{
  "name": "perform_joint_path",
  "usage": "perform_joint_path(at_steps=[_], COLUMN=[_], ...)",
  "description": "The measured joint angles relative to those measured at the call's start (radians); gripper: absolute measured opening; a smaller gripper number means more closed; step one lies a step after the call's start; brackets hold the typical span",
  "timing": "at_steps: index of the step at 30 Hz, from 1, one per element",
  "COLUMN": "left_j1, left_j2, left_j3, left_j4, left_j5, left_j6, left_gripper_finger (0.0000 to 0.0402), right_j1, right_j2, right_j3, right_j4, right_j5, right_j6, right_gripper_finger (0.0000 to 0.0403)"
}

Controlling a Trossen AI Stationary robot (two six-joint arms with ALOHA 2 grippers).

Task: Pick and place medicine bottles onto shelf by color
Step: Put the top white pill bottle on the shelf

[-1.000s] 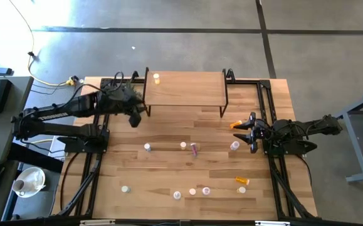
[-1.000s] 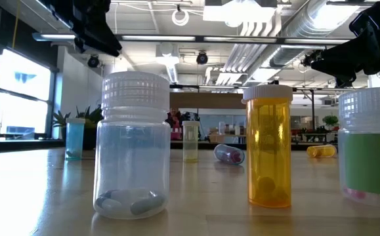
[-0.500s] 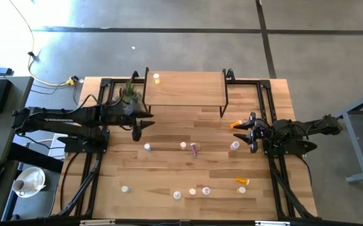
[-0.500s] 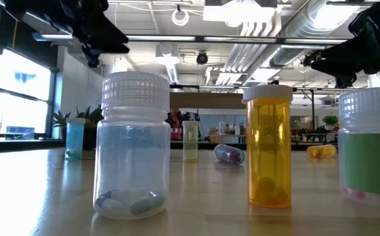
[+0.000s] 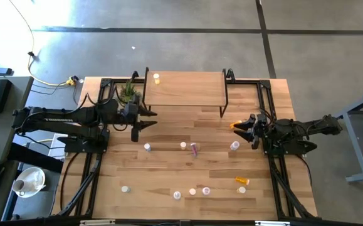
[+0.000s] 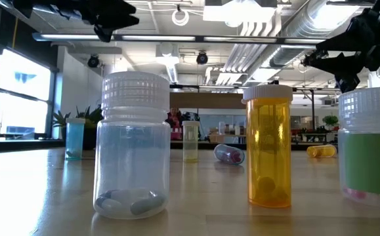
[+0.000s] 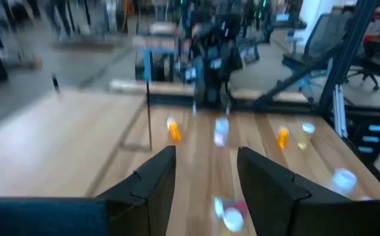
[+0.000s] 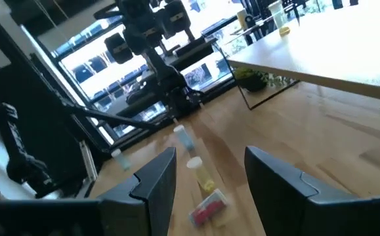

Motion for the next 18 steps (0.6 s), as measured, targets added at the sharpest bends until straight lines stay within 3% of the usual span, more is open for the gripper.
perform_joint_path(at_steps=[9,14,18], left_j1=[0.002,0.002,0.002], left_j2=[0.008,0.009,0.009], left_j3=[0.0,0.0,0.0], left_j4=[0.007,0.002,0.002], left_j5=[-0.001,-0.001,-0.001], left_j6=[0.02,0.02,0.015], left_gripper_finger=[0.0152,0.0152,0.0152], right_j1=[0.0,0.0,0.0], right_j2=[0.0,0.0,0.0], right_j3=[0.0,0.0,0.028], right_j4=[0.122,0.225,0.196], right_j5=[0.135,0.095,0.077], right_j6=[-0.031,-0.175,-0.238], right_gripper_finger=[0.0172,0.0172,0.0178])
